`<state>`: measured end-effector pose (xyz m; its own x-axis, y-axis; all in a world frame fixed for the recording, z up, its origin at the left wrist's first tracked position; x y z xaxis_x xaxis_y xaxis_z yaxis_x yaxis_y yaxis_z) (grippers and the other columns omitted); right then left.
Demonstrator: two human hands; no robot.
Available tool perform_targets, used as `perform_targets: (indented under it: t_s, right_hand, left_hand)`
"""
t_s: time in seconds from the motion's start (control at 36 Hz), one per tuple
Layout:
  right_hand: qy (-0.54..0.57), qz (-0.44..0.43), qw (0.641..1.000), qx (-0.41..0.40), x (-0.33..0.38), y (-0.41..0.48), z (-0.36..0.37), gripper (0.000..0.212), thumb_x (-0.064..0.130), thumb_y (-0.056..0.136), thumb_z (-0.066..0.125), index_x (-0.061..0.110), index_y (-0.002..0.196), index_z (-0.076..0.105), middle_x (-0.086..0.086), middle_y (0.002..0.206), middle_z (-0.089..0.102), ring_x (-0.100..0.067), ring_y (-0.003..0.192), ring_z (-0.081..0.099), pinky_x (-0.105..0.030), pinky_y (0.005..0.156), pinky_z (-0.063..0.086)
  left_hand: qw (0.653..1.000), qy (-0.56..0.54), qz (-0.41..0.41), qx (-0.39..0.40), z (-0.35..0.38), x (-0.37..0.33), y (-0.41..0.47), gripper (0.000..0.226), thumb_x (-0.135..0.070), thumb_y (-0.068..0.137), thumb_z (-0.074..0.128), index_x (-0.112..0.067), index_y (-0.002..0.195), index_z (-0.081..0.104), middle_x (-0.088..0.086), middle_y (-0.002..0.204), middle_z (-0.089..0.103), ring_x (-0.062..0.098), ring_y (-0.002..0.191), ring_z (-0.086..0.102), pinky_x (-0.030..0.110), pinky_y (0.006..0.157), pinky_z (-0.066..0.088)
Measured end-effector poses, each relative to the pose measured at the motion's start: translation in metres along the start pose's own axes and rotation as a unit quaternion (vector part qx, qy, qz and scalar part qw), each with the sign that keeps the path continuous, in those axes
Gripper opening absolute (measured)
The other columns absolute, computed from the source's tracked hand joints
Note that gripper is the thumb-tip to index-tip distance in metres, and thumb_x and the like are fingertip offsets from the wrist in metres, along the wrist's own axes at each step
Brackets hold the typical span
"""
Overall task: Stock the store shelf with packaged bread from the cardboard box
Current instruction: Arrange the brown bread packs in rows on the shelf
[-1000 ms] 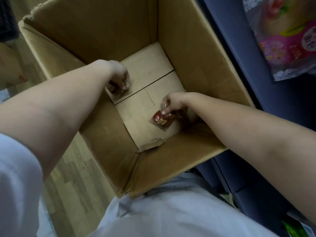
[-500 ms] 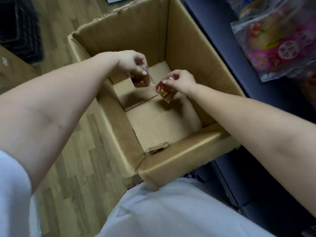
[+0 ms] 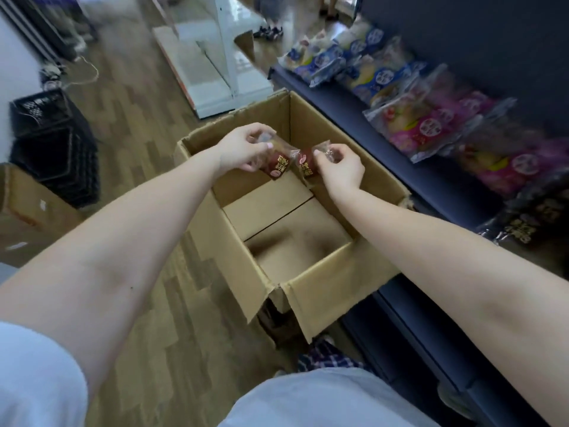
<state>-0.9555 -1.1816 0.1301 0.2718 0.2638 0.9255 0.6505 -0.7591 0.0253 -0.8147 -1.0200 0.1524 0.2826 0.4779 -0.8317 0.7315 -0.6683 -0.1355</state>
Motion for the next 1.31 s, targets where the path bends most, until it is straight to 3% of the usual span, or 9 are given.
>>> perform_targets:
  t_s: [0.14,0.44,0.58,0.69,0.89,0.97,1.08,1.17,1.31]
  right_hand:
    - [0.026,0.001,0.998,-0.065,0.013,-0.012,-0.040,0.025,0.032,0.085,0.066,0.017,0.105,0.065,0.008,0.091,0.059,-0.008,0.090,0.056,-0.015,0.077,0.036]
    - [0.042,-0.008,0.987,-0.154,0.016,-0.044,-0.139,0.030,0.035,0.087,0.065,0.016,0.110,0.065,0.000,0.102,0.068,-0.014,0.097,0.060,-0.017,0.080,0.040]
    - [0.035,-0.012,0.983,-0.178,0.009,-0.060,-0.193,0.033,0.035,0.090,0.061,0.012,0.114,0.062,-0.004,0.110,0.065,-0.017,0.103,0.056,-0.017,0.079,0.036]
    - [0.017,-0.002,0.982,-0.190,-0.005,-0.076,-0.244,0.038,0.039,0.092,0.057,0.012,0.118,0.060,-0.007,0.115,0.063,-0.023,0.110,0.055,-0.028,0.092,0.040]
    - [-0.021,0.009,0.962,-0.273,-0.035,-0.106,-0.368,0.036,0.041,0.094,0.054,0.011,0.113,0.058,-0.006,0.105,0.067,-0.020,0.095,0.060,-0.026,0.079,0.042]
    - [-0.046,0.014,0.945,-0.323,-0.051,-0.119,-0.415,0.035,0.040,0.094,0.053,0.009,0.110,0.058,-0.007,0.101,0.069,-0.022,0.094,0.064,-0.027,0.075,0.044]
    - [-0.057,0.032,0.926,-0.372,-0.073,-0.146,-0.466,0.034,0.037,0.095,0.052,0.008,0.112,0.058,-0.008,0.107,0.068,-0.021,0.101,0.062,-0.022,0.074,0.038]
    - [-0.065,0.035,0.910,-0.407,-0.088,-0.173,-0.502,0.030,0.029,0.096,0.053,0.005,0.112,0.059,-0.012,0.106,0.068,-0.026,0.100,0.063,-0.019,0.069,0.034]
    - [-0.065,0.054,0.881,-0.466,-0.107,-0.218,-0.562,0.026,0.024,0.097,0.050,0.002,0.109,0.059,-0.012,0.105,0.066,-0.020,0.096,0.059,-0.012,0.067,0.030]
  left_hand:
    - [0.998,-0.060,0.023,-0.028,0.012,-0.029,-0.018,0.021,-0.022,0.097,0.053,-0.030,0.116,0.055,0.010,0.121,0.056,0.025,0.105,0.060,0.022,0.058,0.055]
    - [0.994,-0.082,0.070,-0.030,0.056,-0.101,-0.041,0.021,-0.028,0.096,0.055,-0.031,0.117,0.054,0.006,0.121,0.056,0.022,0.106,0.061,0.036,0.072,0.059]
    - [0.984,-0.151,0.076,-0.055,0.085,-0.140,-0.042,0.017,-0.025,0.097,0.054,-0.028,0.114,0.054,0.003,0.118,0.055,0.022,0.105,0.061,0.036,0.070,0.059]
    - [0.975,-0.201,0.075,-0.062,0.134,-0.170,-0.043,0.026,-0.024,0.097,0.053,-0.019,0.122,0.054,0.006,0.122,0.056,0.019,0.099,0.062,0.027,0.057,0.058]
    - [0.972,-0.226,0.060,0.025,0.247,-0.229,-0.060,0.053,-0.028,0.094,0.058,-0.015,0.142,0.039,0.000,0.143,0.039,0.027,0.120,0.050,0.035,0.062,0.058]
    - [0.973,-0.209,0.072,0.064,0.284,-0.253,-0.070,0.052,-0.025,0.095,0.056,-0.012,0.142,0.037,0.005,0.128,0.049,0.022,0.102,0.059,0.033,0.064,0.059]
    - [0.968,-0.222,0.071,0.095,0.329,-0.289,-0.084,0.011,-0.016,0.095,0.054,-0.015,0.104,0.048,0.007,0.094,0.060,0.018,0.073,0.062,0.025,0.052,0.057]
    - [0.967,-0.206,0.081,0.127,0.368,-0.317,-0.099,0.005,-0.020,0.097,0.054,-0.019,0.093,0.050,0.001,0.085,0.061,0.007,0.066,0.066,0.024,0.052,0.057]
    - [0.954,-0.182,0.145,0.192,0.435,-0.359,-0.124,0.022,-0.023,0.095,0.057,-0.014,0.113,0.050,0.002,0.098,0.062,0.013,0.075,0.064,0.024,0.051,0.056]
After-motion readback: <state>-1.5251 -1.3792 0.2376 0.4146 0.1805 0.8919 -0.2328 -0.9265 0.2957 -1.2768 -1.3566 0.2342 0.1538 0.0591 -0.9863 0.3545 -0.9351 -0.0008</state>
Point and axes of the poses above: each hand's wrist, its own y-axis towards the middle knuckle, its own z-axis out of the palm, x = y × z, the point moved 8 cm from there along y, towards the middle knuckle
